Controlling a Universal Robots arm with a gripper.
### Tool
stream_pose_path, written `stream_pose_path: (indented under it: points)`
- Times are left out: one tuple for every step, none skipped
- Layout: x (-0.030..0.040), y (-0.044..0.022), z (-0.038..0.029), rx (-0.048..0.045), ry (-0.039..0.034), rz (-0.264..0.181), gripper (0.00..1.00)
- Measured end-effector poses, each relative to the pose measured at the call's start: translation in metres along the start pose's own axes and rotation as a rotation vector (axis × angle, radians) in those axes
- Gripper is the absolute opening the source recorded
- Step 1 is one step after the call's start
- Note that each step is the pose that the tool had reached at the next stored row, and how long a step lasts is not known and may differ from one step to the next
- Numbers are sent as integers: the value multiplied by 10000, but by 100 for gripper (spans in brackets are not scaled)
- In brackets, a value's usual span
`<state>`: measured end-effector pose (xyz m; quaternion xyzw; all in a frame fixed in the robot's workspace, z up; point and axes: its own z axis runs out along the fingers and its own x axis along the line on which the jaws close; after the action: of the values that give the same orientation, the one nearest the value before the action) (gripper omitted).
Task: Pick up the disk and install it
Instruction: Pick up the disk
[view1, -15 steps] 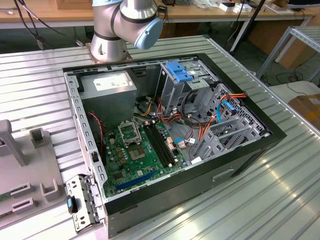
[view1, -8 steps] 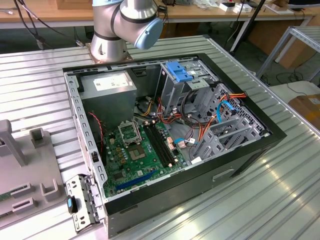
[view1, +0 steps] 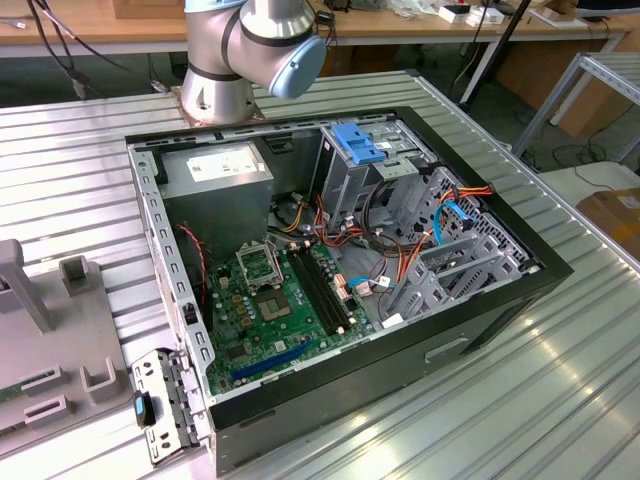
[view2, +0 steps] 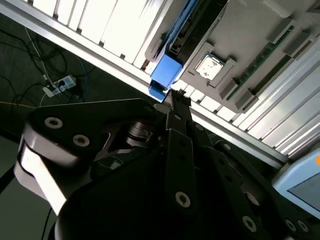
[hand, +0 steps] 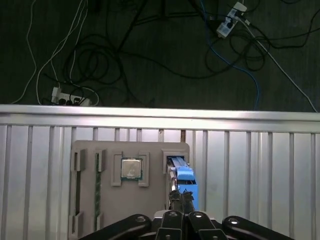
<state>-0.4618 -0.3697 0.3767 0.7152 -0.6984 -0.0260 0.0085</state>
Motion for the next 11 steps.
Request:
stream_pose_path:
  points:
    - [-1, -1, 4, 47, -234, -12, 11]
    - [1, -51, 9, 76, -249, -14, 11]
    - [2, -80, 10, 77, -252, -14, 11]
    - [2, -82, 11, 75, -252, -13, 11]
    - [2, -82, 11, 75, -252, -13, 11]
    - [2, -83, 15, 76, -252, -13, 11]
    - [1, -84, 20, 75, -252, -14, 11]
    - [1, -84, 24, 74, -252, -15, 11]
    - [-1, -84, 32, 75, -252, -15, 11]
    - [-2, -84, 32, 74, -251, -14, 11]
    - [-2, -84, 32, 75, -252, -14, 11]
